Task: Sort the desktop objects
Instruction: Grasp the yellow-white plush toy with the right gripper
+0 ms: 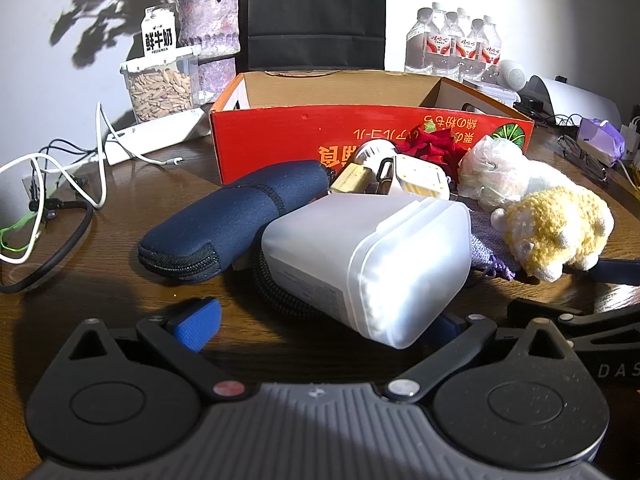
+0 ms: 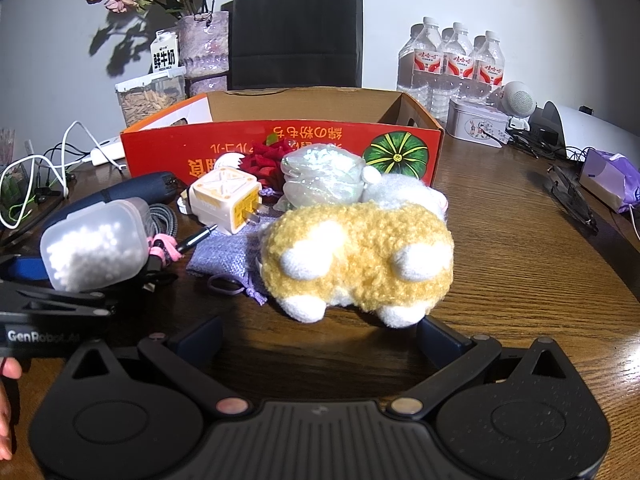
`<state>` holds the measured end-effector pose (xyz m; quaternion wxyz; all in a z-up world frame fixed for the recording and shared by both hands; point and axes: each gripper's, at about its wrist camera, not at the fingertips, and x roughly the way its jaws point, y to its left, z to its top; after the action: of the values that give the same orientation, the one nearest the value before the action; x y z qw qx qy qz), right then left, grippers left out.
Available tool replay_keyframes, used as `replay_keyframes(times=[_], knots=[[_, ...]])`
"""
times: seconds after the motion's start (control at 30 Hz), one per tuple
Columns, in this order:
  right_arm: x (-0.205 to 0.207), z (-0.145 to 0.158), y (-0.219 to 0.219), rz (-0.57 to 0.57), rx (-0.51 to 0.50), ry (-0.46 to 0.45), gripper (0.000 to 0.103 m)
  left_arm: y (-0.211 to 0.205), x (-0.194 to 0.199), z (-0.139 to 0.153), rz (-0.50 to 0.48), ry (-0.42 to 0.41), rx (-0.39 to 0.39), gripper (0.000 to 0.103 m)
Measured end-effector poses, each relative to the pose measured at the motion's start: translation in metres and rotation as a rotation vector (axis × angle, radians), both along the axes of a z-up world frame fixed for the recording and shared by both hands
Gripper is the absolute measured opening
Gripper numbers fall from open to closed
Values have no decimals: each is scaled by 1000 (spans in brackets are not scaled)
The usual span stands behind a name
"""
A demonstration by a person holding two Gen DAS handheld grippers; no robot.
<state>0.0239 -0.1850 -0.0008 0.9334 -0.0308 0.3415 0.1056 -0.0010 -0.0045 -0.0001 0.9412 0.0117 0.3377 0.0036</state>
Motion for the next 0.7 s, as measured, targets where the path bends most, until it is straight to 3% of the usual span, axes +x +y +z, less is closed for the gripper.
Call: replay_keyframes(times=[0.1, 0.17, 0.33, 0.47, 0.57, 0.63, 0.7], knots=[[-1, 3, -1, 3, -7, 21, 103, 0, -5, 1, -27, 1, 8, 103], [-9, 8, -3, 24, -17, 33, 96, 1, -14, 5, -42, 14, 17, 103], [-31, 44, -23, 96, 40, -49, 96, 18, -42, 37, -158, -59, -116, 103], [2, 63, -36, 8, 61, -95, 94, 29, -12, 65, -224, -135, -145, 103], [46, 58, -37, -61, 56, -52, 85, 25, 25, 65, -229, -37, -132, 103], [67, 48, -41, -88, 65, 10, 79, 20, 33, 59, -237, -9, -151, 103], [80, 39, -47, -91, 114, 64, 79, 10, 36, 49, -273, 13, -121, 103]])
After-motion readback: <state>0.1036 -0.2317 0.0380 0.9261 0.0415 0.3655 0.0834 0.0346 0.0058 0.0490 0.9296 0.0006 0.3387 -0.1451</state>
